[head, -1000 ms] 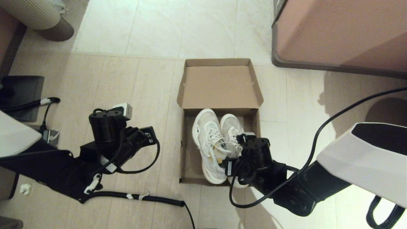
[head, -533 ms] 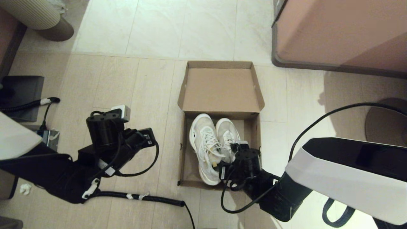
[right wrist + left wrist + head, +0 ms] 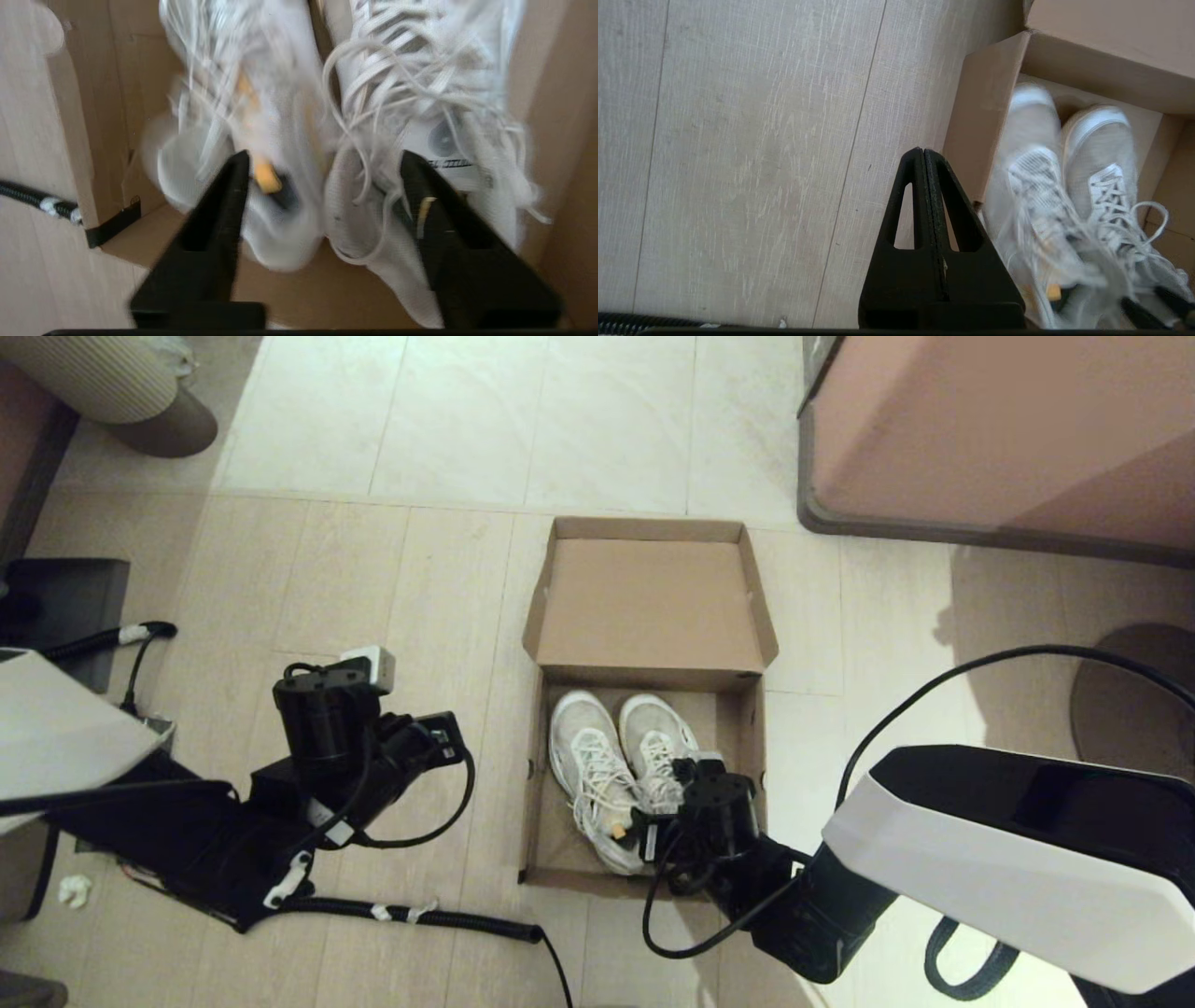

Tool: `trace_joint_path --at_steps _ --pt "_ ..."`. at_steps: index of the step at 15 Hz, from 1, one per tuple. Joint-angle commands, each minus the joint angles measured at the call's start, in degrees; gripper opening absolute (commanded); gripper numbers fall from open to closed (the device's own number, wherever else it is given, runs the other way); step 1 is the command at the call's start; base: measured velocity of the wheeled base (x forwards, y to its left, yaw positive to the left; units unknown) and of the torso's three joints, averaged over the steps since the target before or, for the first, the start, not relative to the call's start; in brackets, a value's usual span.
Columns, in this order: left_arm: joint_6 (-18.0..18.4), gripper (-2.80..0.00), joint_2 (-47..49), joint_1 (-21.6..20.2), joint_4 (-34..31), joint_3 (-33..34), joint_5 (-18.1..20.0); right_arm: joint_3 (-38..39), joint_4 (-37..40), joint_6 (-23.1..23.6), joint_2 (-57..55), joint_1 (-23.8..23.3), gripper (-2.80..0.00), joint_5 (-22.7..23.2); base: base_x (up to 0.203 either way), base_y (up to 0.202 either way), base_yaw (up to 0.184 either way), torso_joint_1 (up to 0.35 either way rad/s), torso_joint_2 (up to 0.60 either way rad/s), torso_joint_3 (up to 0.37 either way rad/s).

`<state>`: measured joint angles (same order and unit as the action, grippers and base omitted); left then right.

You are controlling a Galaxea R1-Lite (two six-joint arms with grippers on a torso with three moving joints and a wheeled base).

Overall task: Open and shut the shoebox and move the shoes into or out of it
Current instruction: Put the shoes into the shoe box, then close the shoe box

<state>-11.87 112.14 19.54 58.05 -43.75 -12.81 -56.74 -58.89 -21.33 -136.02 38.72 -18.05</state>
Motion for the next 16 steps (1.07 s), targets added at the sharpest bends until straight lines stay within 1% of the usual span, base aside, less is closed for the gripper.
trace_joint_path --at_steps 1,3,5,6,7,9,11,12,16 --pt "-0.08 -2.8 1.86 0.01 0.31 -1.46 -0.05 1.91 -0.17 -0.15 4.25 0.0 0.0 -0.24 0.0 0.0 0.0 0.0 0.0 0.0" --pt "-0.08 -2.8 4.22 -0.07 0.25 -6.39 0.03 4.41 0.78 -0.2 10.47 -0.92 0.0 -0.29 0.0 0.0 0.0 0.0 0.0 0.0" --pt "-0.05 -2.8 6.33 -0.06 -0.05 -11.36 0.68 5.48 3.78 -0.26 17.12 -2.94 0.0 -0.33 0.0 0.0 0.0 0.0 0.0 0.0" --pt "0.08 -2.8 6.47 0.07 -0.3 -12.32 0.94 5.84 5.91 -0.27 20.93 -4.18 0.0 -0.29 0.0 0.0 0.0 0.0 0.0 0.0" --pt "0.16 -2.8 5.76 0.13 -0.26 -12.11 0.9 6.17 8.12 -0.3 23.88 -5.1 -2.8 -0.27 0.0 0.0 0.0 0.0 0.0 0.0" --pt "-0.23 -2.8 3.11 0.13 0.08 -10.38 0.93 7.63 12.7 -0.78 29.45 -6.82 -2.8 -0.33 0.0 0.0 0.0 0.0 0.0 0.0" --pt "-3.22 -2.8 -0.36 0.07 0.06 -7.38 2.22 10.66 13.99 -0.9 34.78 -7.53 -2.8 -0.49 0.0 0.0 0.0 0.0 0.0 0.0" --pt "-4.18 -2.8 -2.58 0.07 -0.06 -5.51 3.24 12.45 14.9 -0.86 38.04 -7.98 -2.8 -0.6 0.0 0.0 0.0 0.0 0.0 0.0" --pt "-5.03 -2.8 -9.42 0.14 0.16 5.15 4.24 18.8 21.25 -1.04 49.84 -12.42 -2.8 -0.59 0.0 0.0 0.0 0.0 0.0 0.0"
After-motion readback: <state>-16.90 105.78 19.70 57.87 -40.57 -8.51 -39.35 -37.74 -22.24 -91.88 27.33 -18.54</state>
